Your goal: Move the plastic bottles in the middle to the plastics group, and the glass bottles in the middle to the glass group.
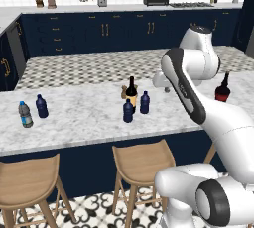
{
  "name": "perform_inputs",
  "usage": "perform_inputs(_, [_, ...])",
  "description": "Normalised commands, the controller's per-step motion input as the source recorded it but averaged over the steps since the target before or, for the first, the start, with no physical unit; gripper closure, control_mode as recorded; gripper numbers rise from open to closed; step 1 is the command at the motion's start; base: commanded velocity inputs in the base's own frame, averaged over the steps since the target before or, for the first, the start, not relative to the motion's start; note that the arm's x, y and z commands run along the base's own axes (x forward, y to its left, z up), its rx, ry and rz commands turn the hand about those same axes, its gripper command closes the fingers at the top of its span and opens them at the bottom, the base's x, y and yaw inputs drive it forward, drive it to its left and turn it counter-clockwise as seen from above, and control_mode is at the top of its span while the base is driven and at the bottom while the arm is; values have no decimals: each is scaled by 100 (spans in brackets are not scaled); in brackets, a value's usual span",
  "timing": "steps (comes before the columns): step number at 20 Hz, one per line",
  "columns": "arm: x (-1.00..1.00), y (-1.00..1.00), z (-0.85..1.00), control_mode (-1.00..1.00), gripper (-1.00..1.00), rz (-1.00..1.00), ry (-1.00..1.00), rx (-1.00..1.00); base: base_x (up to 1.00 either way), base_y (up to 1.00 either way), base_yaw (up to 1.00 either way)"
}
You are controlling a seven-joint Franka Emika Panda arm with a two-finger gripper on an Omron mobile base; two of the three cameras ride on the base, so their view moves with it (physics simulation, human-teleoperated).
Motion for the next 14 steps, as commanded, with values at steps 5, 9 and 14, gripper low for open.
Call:
perform_inputs(5, [-3, 0, 0, -100, -100, 0, 0, 0, 0, 0, 0])
perform_inputs(9, [0, 7, 0, -100, -100, 0, -1, 0, 0, 0, 0])
perform_inputs(14, [0, 52, 0, -100, -100, -3, -1, -3, 0, 0, 0])
